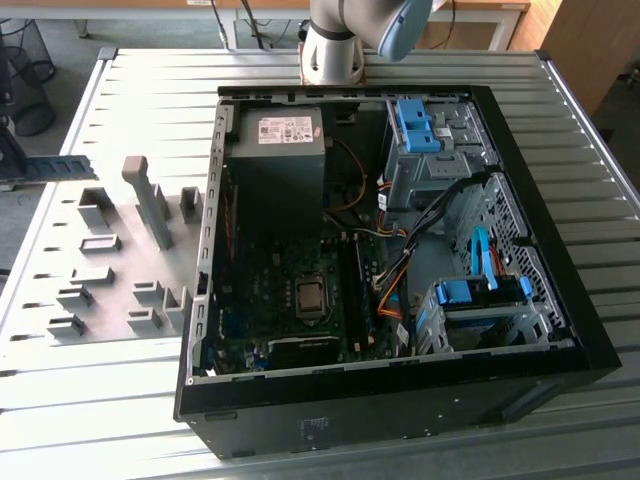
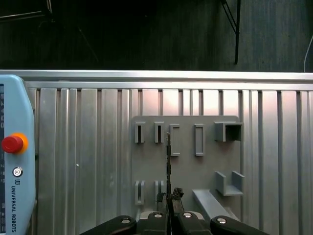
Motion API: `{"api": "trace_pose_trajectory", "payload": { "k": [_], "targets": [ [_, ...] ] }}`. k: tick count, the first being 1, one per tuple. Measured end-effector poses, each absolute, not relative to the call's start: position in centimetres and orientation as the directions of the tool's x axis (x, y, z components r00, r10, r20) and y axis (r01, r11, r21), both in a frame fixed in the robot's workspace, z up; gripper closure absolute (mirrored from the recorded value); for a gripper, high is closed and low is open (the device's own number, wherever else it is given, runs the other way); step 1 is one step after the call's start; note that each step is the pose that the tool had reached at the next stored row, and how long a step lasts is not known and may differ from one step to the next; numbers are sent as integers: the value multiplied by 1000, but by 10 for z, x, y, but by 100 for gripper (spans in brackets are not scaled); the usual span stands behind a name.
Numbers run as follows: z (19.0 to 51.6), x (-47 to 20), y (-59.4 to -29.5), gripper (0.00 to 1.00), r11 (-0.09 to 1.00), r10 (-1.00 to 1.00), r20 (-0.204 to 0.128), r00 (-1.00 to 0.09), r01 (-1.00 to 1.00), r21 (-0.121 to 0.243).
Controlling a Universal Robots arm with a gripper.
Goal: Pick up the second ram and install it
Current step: 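Pick up the second ram and move it above second insertion slot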
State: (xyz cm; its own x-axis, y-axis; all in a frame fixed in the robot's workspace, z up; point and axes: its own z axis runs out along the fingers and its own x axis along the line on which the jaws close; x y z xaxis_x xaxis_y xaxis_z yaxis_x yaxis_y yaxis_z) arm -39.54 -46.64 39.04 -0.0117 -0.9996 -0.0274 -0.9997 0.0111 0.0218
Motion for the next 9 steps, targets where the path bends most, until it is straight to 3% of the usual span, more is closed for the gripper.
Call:
{"api": "trace_pose_trajectory", "payload": {
  "k": [9],
  "targets": [
    [390,-390,-466,86,11,-1000,-27,-12,-1000,22]
  ]
}}
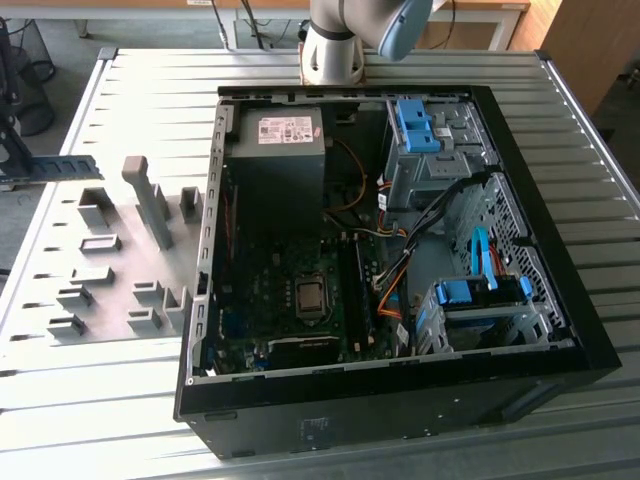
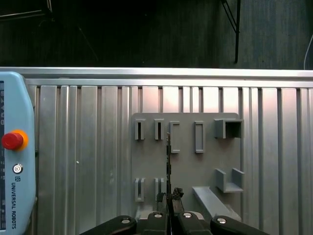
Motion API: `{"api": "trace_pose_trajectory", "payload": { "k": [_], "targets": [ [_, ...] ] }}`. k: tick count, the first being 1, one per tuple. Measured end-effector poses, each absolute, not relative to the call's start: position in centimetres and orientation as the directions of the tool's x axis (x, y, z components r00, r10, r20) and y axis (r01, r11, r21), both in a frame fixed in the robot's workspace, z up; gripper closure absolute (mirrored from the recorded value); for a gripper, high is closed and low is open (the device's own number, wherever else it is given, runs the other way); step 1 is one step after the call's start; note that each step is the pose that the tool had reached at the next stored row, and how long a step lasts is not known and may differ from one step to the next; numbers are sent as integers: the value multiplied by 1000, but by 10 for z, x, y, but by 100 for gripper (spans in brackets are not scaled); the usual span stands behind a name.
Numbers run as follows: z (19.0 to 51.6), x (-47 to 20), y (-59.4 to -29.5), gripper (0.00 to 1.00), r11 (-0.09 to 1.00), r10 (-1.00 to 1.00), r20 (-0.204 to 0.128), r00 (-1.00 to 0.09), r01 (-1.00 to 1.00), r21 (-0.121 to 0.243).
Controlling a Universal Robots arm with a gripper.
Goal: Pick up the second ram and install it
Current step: 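Pick up the second ram and move it above second insertion slot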
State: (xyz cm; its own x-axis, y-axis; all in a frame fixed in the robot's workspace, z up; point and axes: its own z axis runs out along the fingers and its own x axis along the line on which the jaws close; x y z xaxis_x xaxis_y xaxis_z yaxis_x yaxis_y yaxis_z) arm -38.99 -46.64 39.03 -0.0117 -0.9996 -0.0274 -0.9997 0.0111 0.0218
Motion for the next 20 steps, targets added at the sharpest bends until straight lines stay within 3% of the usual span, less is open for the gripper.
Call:
{"api": "trace_pose_trajectory", "payload": {
  "k": [20],
  "targets": [
    [390,-382,-466,86,11,-1000,-27,-12,-1000,22]
  ]
}}
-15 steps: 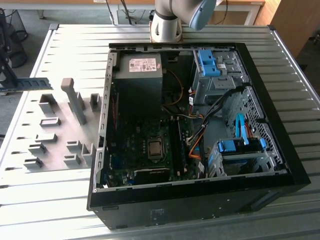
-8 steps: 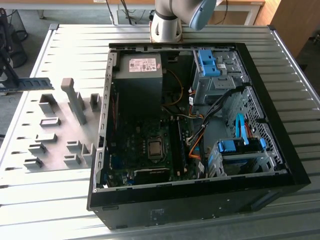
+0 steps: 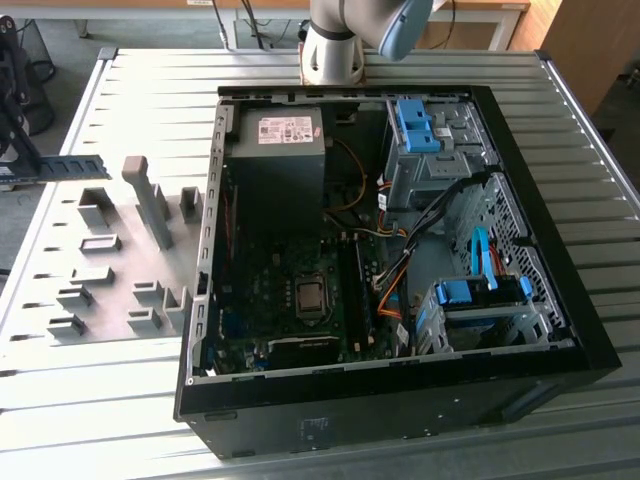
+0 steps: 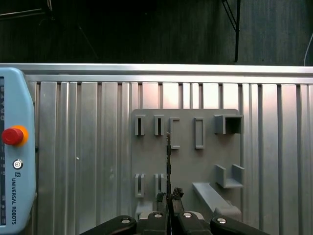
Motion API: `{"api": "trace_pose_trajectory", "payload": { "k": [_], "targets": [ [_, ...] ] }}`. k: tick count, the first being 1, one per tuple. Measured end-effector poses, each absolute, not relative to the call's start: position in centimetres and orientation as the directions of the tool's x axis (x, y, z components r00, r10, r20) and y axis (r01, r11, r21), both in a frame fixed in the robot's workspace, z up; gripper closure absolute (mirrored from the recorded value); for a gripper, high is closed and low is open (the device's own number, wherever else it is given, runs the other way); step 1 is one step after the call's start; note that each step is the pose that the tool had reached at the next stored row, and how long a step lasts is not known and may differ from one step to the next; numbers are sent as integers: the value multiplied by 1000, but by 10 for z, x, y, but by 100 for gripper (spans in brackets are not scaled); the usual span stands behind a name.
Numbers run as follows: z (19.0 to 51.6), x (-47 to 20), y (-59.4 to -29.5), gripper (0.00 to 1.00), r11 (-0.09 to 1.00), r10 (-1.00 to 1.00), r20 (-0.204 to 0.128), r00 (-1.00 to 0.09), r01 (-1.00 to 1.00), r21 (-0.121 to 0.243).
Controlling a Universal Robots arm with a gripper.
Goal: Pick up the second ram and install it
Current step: 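Pick up the second ram and move it above second insertion slot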
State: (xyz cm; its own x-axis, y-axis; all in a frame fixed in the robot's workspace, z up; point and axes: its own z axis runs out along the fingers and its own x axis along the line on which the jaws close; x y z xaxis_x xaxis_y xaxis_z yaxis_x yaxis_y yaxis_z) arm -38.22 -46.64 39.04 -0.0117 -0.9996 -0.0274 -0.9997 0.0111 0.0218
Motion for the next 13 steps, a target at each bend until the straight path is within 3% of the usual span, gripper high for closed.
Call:
{"api": "trace_pose_trajectory", "payload": {
  "k": [13],
  "targets": [
    [390,-375,-466,86,11,-1000,-27,-12,-1000,22]
  ]
}}
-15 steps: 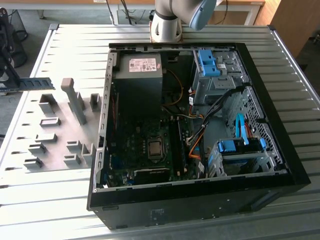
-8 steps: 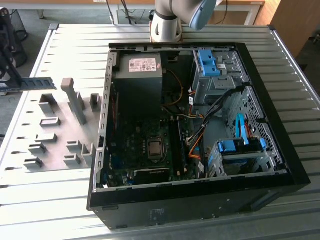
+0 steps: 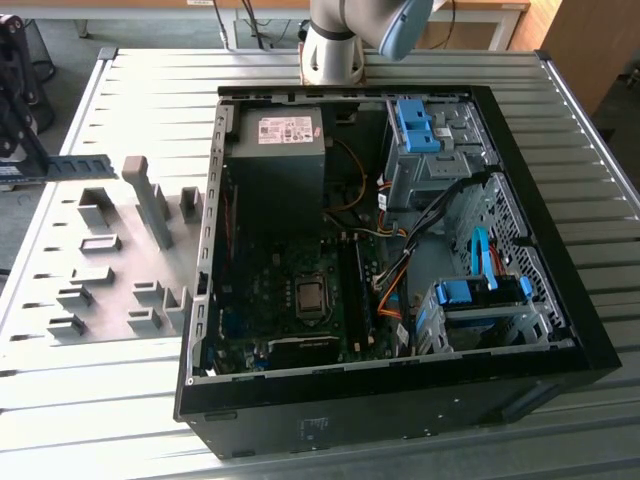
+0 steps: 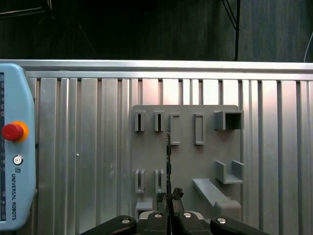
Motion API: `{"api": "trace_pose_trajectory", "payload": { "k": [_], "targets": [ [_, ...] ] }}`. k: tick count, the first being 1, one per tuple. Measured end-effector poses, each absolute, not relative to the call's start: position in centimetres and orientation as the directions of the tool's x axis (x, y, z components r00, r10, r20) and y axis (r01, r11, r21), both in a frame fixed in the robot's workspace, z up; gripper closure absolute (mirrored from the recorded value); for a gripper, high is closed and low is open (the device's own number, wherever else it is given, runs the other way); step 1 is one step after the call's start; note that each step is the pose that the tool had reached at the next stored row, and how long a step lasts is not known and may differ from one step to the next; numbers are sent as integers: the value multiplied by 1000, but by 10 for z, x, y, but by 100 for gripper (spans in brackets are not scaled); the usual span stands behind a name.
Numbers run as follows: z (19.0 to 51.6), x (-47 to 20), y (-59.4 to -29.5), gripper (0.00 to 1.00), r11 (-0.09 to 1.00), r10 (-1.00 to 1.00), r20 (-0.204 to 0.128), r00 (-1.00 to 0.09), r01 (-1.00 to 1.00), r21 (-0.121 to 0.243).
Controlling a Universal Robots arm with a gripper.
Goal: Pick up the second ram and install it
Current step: 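Pick up the second ram and move it above second insertion slot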
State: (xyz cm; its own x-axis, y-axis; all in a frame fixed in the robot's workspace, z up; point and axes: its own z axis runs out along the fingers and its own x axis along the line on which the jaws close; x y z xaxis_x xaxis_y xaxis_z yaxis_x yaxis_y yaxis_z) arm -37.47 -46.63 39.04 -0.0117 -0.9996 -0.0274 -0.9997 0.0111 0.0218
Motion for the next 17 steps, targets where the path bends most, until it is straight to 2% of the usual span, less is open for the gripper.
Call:
{"api": "trace_pose_trajectory", "payload": {
  "k": [17],
  "targets": [
    [390,-366,-466,86,11,-1000,-27,-12,-1000,22]
  ]
}}
